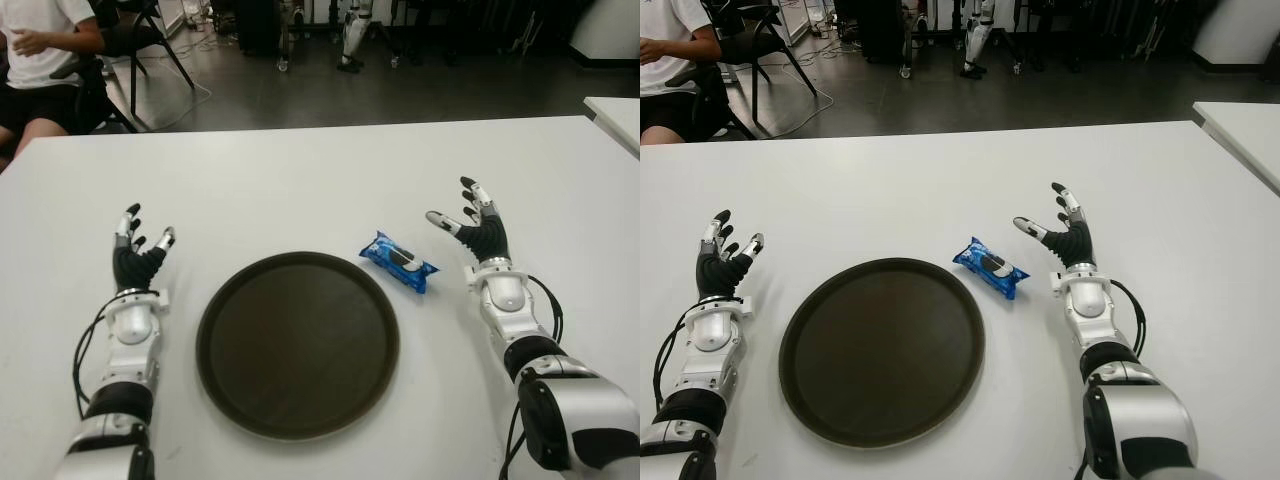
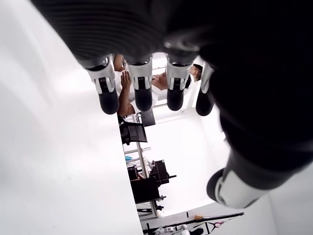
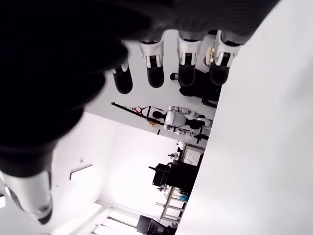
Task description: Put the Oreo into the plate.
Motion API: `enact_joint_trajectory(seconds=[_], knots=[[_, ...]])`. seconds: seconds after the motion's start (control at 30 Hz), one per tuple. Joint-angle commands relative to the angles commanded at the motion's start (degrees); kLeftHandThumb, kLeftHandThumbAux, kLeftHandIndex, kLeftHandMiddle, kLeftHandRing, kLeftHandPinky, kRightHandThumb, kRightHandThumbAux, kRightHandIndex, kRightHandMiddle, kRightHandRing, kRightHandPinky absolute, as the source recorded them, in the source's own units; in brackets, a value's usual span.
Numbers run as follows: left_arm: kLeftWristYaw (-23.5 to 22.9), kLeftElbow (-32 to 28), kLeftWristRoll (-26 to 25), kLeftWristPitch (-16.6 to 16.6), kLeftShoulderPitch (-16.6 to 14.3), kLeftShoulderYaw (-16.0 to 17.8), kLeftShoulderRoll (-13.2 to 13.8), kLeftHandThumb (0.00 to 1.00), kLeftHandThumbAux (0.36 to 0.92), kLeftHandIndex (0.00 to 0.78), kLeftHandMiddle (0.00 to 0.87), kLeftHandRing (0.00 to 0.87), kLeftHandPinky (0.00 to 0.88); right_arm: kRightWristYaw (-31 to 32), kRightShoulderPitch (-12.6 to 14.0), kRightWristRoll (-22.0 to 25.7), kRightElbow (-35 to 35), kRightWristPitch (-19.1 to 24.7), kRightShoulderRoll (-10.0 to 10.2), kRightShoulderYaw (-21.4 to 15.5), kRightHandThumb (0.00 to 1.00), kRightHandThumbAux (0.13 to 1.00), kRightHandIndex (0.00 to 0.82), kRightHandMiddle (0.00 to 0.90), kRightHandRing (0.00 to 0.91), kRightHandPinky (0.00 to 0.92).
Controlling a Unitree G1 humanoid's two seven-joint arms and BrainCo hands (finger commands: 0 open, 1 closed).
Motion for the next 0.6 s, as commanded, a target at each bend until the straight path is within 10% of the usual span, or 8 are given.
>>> enact_joint_trajectory(seconds=[0.6], knots=[[-1.00, 1.42, -0.72, -0.71, -0.42, 0.69, 0.44, 0.003, 0.748, 0.027, 0.032, 0.004, 0.011, 1.06, 0.17, 1.24, -0.02, -0.45, 0.39, -0.66, 0.000, 0.654, 0.000, 0.000, 0.000, 0.000]])
